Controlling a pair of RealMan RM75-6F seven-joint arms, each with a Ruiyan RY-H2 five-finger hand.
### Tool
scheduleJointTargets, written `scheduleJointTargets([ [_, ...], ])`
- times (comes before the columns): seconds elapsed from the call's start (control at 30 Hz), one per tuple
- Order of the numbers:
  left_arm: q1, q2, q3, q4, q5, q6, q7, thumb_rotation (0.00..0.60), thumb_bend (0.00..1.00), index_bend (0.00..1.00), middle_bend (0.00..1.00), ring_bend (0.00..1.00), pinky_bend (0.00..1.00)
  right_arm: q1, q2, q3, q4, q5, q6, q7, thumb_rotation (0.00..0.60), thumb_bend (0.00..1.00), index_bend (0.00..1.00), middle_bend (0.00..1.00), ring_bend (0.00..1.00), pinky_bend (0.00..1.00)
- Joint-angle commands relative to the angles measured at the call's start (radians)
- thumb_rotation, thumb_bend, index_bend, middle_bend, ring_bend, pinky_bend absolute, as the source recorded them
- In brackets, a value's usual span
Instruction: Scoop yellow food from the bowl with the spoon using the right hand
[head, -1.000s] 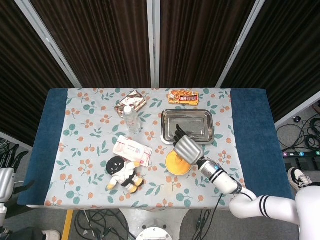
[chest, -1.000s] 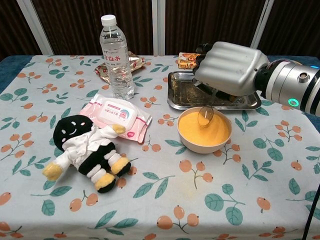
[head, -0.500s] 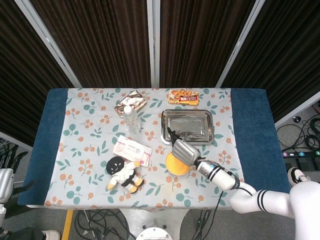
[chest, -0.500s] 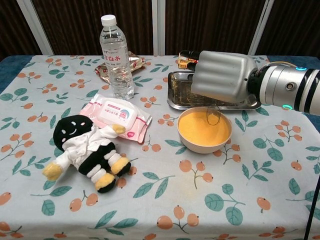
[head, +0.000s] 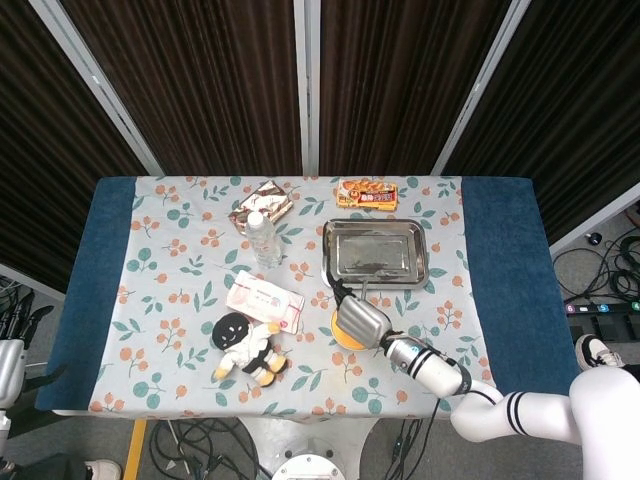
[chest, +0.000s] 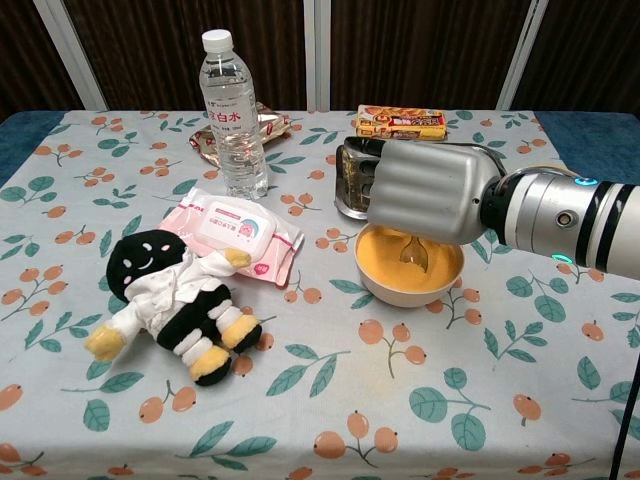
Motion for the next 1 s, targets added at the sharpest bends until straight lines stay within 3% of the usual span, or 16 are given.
scheduleJointTargets([
  [0.03, 0.001, -0.001, 0.000, 0.001, -0.001, 0.000, 0.000, 0.600, 0.00, 0.22, 0.11, 0.09, 0.12, -0.020, 0.006, 0.006, -0.018, 0.008, 0.026, 0.046, 0.600, 0.41, 0.75, 0.37, 0.22, 0.01],
  [0.27, -0.002, 0.002, -0.002, -0.008, 0.006, 0.005, 0.011, 0.600, 0.00, 0.22, 0.11, 0.09, 0.12, -0.051, 0.016, 0.038, -0.049, 0.050, 0.058, 0.157, 0.600, 0.41, 0.75, 0.37, 0.22, 0.01],
  [0.77, -0.003, 0.022, -0.003, -0.051, 0.011, 0.011, 0.054, 0.600, 0.00, 0.22, 0.11, 0.09, 0.12, -0.076, 0.018, 0.067, -0.021, 0.031, 0.111, 0.297, 0.600, 0.41, 0.75, 0.38, 0.23, 0.01],
  [1.0, -0.003, 0.024, -0.002, -0.060, 0.014, 0.014, 0.061, 0.600, 0.00, 0.22, 0.11, 0.09, 0.12, -0.050, 0.007, 0.028, 0.031, -0.071, 0.098, 0.269, 0.600, 0.41, 0.75, 0.38, 0.23, 0.00],
])
